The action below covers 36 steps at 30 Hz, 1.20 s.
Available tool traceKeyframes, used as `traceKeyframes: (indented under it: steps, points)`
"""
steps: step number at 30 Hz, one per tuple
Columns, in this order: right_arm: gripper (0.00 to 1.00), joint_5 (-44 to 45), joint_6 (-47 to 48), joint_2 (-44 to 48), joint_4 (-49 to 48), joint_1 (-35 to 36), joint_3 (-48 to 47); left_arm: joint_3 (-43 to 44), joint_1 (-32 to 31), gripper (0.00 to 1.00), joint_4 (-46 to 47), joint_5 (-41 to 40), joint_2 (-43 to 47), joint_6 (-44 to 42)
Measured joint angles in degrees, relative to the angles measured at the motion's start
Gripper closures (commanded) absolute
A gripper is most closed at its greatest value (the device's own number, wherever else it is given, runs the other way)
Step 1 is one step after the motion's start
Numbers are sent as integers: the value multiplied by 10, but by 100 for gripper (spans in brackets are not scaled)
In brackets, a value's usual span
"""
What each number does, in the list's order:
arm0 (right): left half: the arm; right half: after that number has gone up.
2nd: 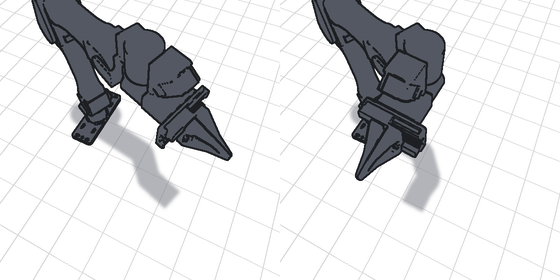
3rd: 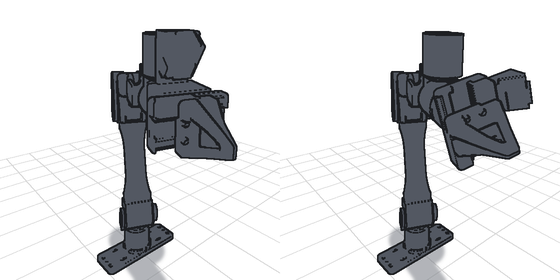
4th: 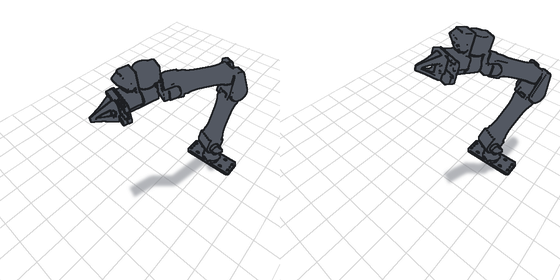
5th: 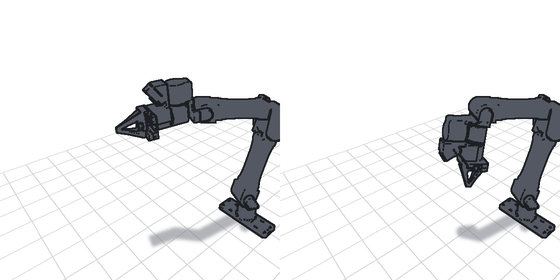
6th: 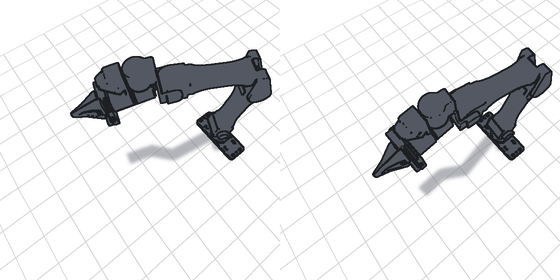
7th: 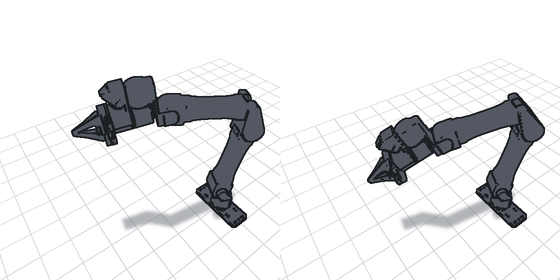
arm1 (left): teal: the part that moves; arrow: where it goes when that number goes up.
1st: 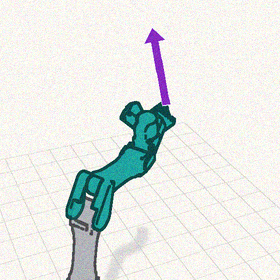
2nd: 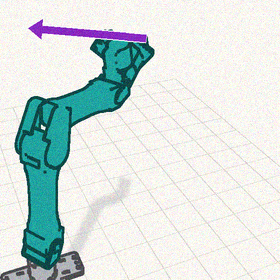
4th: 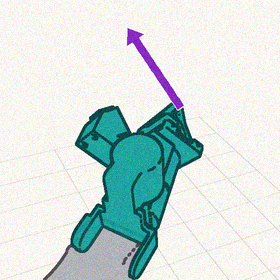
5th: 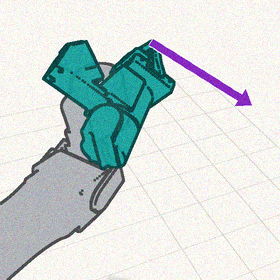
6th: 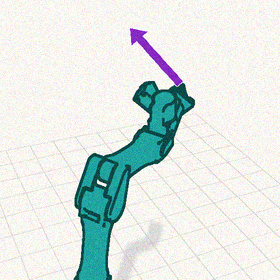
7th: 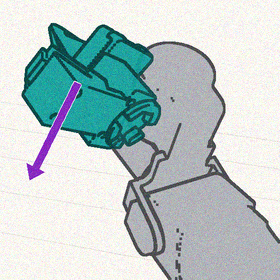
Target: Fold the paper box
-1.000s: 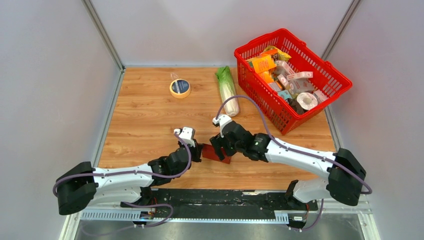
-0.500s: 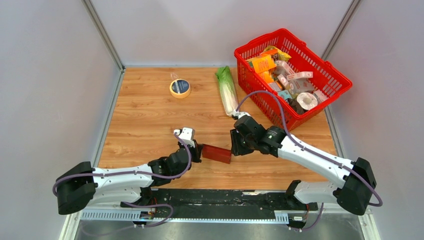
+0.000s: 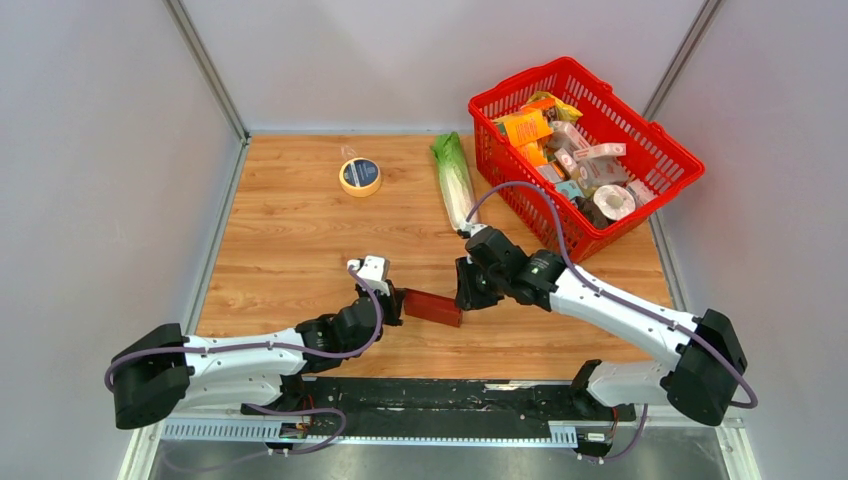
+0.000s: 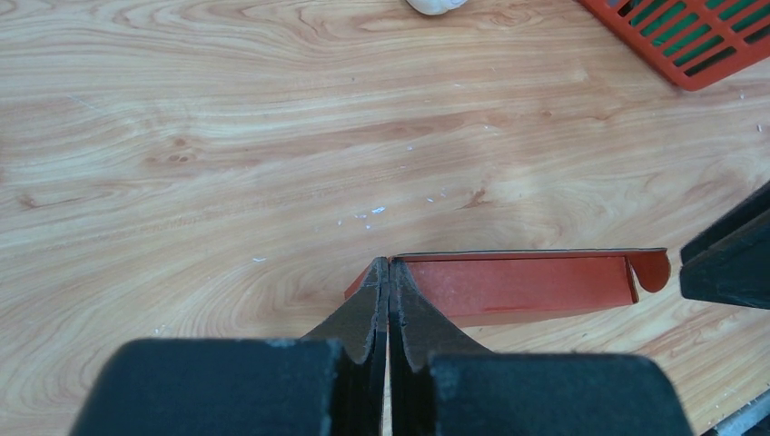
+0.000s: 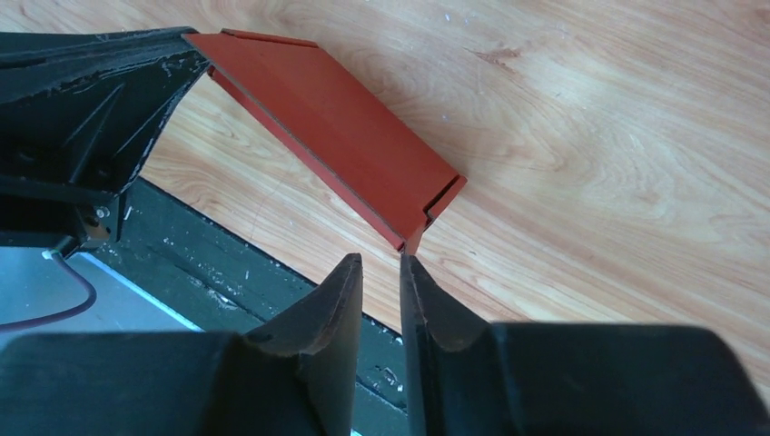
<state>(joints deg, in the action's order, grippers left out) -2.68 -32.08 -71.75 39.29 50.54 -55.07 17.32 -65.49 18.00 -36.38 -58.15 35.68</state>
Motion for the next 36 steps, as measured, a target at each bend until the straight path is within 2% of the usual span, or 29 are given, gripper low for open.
traceKeyframes:
  steps: [5, 10, 14, 17, 18, 19, 22, 25, 36]
  points:
    - [76, 1, 1, -11, -7, -2, 13, 0, -1, 100, 0, -1, 0, 0]
    - [87, 0, 3, -23, -10, -3, 23, 2, -2, 100, -1, -2, -2, 0]
    - [91, -3, 1, -23, -13, -4, 28, 4, -2, 100, -2, -2, -4, 0]
    - [84, -7, -1, -23, -17, -5, 28, 4, -2, 100, -3, -2, -4, 0]
    - [72, -9, -2, -23, -17, -5, 28, 4, -2, 100, -3, -3, -4, 0]
    - [70, -10, -3, -23, -17, -6, 28, 5, -2, 100, -3, -3, -5, 0]
    - [69, -15, -3, -24, -17, -9, 28, 6, -2, 100, -5, -2, -6, 0]
    - [73, -12, 1, -25, -10, -9, 24, 6, -3, 100, -5, -2, -6, 0]
    - [96, -7, 6, -25, -4, -11, 21, 7, -4, 100, -4, -2, -7, 0]
